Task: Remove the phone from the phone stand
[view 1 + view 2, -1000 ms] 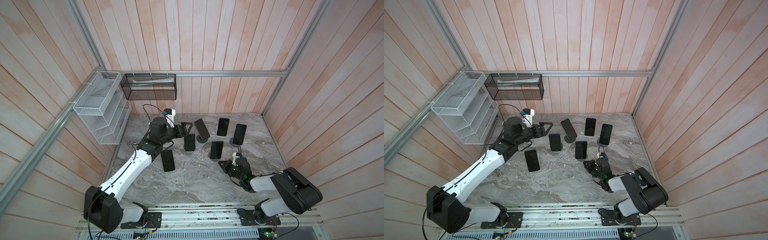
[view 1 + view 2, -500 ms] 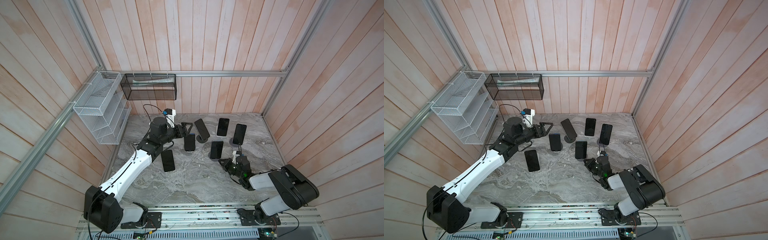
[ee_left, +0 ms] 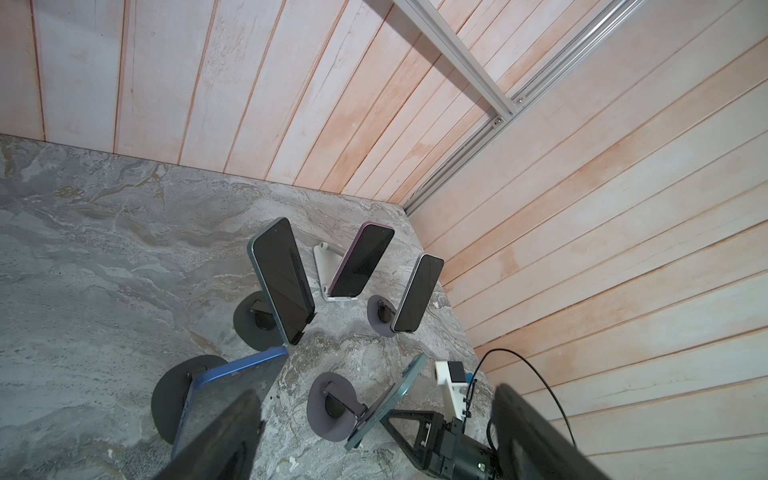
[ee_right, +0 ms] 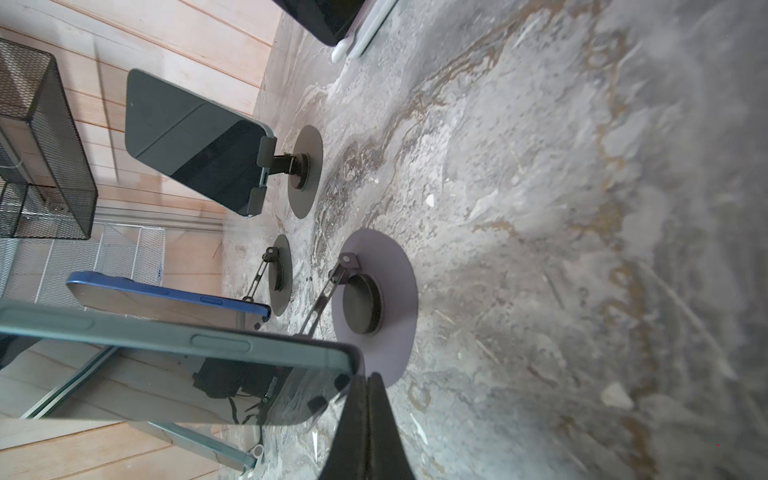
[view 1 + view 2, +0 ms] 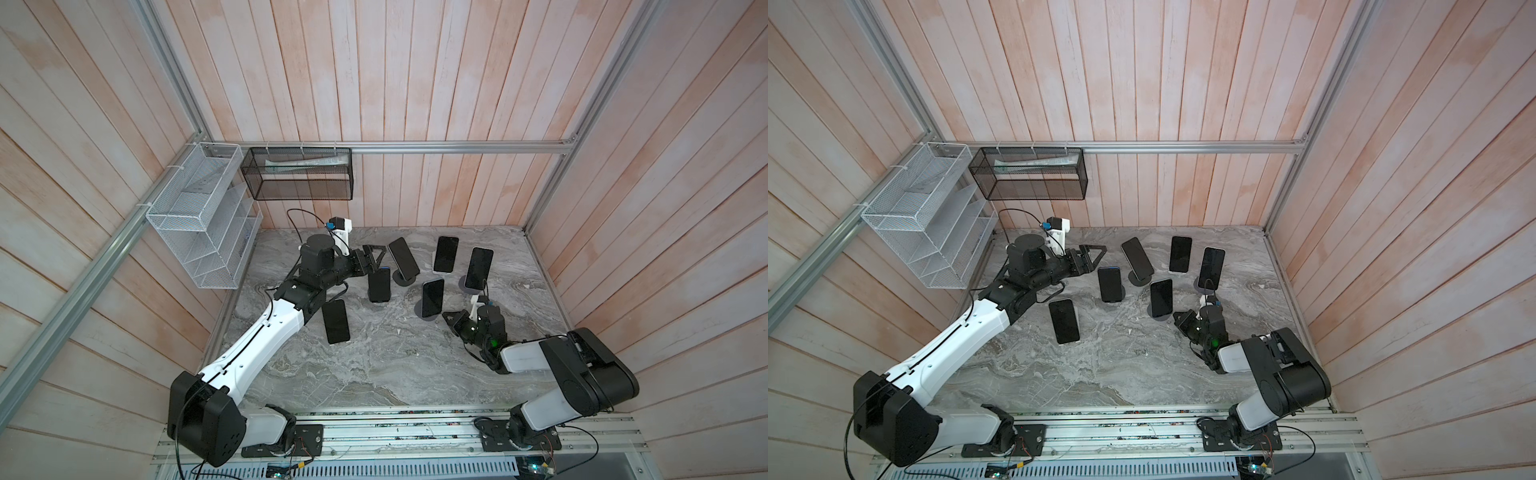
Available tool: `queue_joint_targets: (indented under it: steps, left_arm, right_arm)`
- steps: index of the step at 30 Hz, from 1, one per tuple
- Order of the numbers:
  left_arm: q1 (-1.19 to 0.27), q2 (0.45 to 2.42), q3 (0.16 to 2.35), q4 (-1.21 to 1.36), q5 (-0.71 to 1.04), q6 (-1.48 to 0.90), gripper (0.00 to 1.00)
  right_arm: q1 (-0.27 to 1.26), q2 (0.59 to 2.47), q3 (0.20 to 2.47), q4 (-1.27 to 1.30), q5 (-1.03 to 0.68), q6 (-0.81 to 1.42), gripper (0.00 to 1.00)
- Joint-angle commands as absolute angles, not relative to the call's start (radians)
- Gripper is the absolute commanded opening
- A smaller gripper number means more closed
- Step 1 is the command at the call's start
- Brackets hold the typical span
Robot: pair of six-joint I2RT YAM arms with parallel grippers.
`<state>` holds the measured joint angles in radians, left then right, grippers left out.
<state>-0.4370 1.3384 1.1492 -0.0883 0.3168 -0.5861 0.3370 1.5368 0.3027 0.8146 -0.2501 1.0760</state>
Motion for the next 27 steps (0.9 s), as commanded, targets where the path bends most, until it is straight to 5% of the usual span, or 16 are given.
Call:
queue_joint_targets:
  steps: [1, 11, 27]
  left_arm:
    - [-0.442, 1.332, 1.144, -0.075, 0.316, -0.563, 0.89]
    - [-0.469, 1.333, 1.160, -0.075, 0.383, -0.543, 0.89]
    - [-0.499, 1.468, 1.393, -0.084, 0.317, -0.567, 0.89]
  right_arm:
    - [0.328, 1.507, 0.320, 0.701, -0.250, 1.022, 0.00]
    - [0.304, 1.288, 0.432, 0.147, -0.129, 0.727, 0.11]
    - [0.302, 1.188, 0.490, 0.063, -0.197, 0.682, 0.17]
